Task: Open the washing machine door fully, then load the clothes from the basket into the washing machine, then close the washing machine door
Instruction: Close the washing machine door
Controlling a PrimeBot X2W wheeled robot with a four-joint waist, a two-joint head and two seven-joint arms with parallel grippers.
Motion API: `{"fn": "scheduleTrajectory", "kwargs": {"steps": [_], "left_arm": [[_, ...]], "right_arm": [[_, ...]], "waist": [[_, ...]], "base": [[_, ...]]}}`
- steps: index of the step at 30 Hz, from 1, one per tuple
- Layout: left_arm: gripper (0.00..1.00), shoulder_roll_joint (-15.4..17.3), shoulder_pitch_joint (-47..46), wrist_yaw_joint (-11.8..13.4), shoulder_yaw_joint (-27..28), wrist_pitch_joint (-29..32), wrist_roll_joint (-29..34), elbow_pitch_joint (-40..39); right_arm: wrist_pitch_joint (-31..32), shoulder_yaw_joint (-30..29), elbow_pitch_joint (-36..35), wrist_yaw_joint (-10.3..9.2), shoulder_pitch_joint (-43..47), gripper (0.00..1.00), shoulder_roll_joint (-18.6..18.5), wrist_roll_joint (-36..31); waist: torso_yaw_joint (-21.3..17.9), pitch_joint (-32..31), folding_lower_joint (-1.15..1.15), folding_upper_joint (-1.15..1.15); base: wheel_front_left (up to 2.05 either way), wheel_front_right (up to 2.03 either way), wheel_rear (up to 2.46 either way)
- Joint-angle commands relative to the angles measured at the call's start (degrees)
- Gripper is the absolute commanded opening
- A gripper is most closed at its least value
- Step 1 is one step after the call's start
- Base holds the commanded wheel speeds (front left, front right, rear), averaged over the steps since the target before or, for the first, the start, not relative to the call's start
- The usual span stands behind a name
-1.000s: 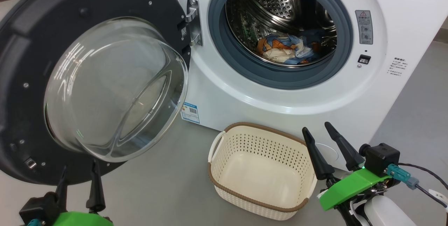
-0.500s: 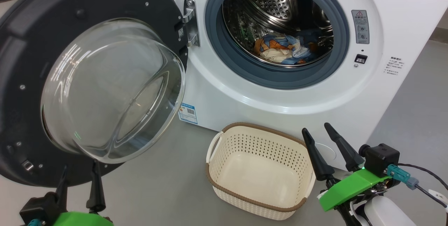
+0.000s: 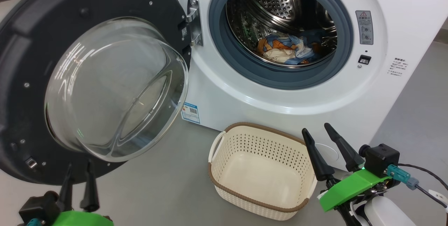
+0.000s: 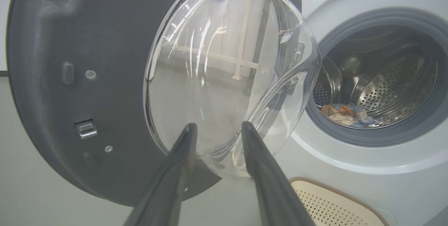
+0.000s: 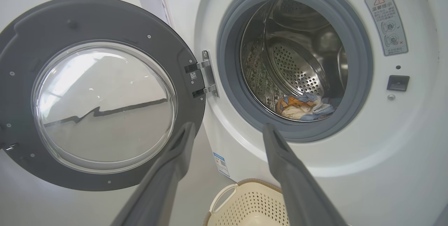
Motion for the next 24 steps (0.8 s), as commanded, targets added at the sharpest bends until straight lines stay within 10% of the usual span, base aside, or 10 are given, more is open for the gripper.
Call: {"fn": "scheduleTrajectory", "kwargs": {"steps": [1,10,24], "left_arm": [[0.0,1.53,-0.74,0.19,1.53,-0.37,0.39,-1.93],[0.0,4.08,-3.82,-0.23,2.29,-0.04,-3.02,-11.28],[0.0,13.33,-16.78,-0.47,13.6,7.33,-28.68,-20.68]], "right_arm": [[-0.47,1.04,-1.33,0.32,-0.26,1.0,-0.51,-0.14],[-0.47,0.35,-1.42,0.32,0.1,1.0,-0.62,-0.22],[-0.47,1.1,-1.36,0.32,-0.35,1.0,-1.62,-0.08]], "waist": [[0.07,0.01,0.0,0.0],[0.88,-0.2,0.0,0.0],[-0.09,0.5,0.0,0.0]], "base": [[0.0,0.0,0.0],[0.0,0.0,0.0],[0.0,0.0,0.0]]}}
